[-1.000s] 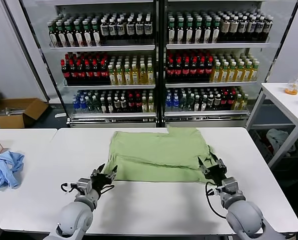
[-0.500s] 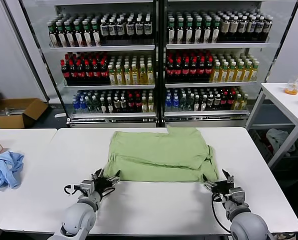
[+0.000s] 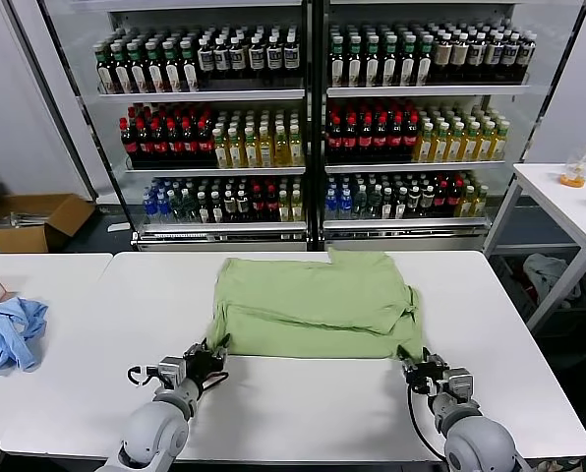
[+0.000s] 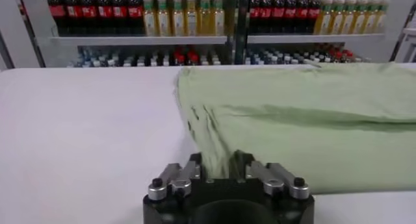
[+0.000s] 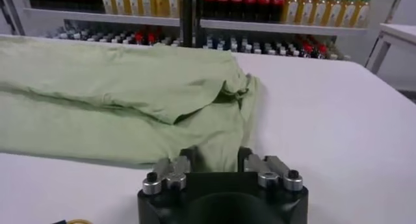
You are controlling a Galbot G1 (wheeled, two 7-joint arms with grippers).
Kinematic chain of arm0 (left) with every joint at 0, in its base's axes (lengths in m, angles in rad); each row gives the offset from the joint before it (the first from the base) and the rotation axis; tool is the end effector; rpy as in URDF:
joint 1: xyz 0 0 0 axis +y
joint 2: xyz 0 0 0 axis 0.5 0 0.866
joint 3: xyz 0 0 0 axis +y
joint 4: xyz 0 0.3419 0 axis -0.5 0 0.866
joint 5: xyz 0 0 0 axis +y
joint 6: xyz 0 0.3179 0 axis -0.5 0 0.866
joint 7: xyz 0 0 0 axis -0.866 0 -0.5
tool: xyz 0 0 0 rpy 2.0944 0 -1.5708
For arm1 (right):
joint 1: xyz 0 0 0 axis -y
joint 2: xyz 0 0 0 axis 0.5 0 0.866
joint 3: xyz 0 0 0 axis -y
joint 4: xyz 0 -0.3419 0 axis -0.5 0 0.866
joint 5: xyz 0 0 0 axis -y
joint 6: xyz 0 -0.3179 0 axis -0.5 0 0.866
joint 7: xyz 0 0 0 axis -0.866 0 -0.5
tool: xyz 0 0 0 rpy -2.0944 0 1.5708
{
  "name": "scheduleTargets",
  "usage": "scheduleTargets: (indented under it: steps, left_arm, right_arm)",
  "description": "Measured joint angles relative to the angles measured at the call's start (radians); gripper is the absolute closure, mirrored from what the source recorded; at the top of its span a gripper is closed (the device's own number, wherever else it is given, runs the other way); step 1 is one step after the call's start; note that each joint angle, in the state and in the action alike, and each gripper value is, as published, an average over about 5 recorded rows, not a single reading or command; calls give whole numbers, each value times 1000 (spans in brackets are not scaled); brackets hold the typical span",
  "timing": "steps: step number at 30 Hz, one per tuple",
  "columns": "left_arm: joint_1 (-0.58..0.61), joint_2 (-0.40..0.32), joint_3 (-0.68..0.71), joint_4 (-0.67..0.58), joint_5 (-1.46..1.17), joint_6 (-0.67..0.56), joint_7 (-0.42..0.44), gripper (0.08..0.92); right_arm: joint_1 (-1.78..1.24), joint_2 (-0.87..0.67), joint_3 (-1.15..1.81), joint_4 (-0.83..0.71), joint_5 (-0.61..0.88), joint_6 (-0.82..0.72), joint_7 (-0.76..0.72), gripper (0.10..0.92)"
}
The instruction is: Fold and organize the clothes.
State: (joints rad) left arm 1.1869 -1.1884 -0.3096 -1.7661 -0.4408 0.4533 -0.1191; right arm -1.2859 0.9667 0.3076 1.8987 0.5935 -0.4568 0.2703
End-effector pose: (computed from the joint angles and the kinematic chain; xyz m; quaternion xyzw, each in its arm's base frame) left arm 0.2621 0.0431 -0.3243 -0.0833 -0.9659 0.0030 0.2452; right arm 0.2304 -0.0830 -0.2966 0.0503 -0.9630 0.0428 0.2612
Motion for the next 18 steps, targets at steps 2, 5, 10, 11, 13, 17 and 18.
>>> scheduleTargets:
  steps: [2,5,10,11,13,17,18]
  left_arm:
    - [7,3,-2,-8,-3,0,3,788]
    - [21,9,-6,-26,-7,1,6,861]
    - [57,21,-17,-70,-15,7,8,898]
    - [67,23,-19,-81,-16,9,8,898]
    - [89,28,-25,-104,-18,12,7,898]
    - [146,37,-39,-162,-17,17,5,898]
    - [163,39,-43,-178,-15,17,4,898]
  right_arm:
    - [-11,-8,5,10,4,-2,0,820]
    - [-33,-20,16,32,8,-5,0,881]
    - [-91,-46,50,83,6,-9,-3,893]
    - [-105,-51,58,95,4,-9,-3,893]
    - [-136,-63,78,119,-1,-9,-5,893]
    - [-202,-87,117,170,-18,-7,-10,893]
    - [-220,-92,128,182,-24,-5,-11,893]
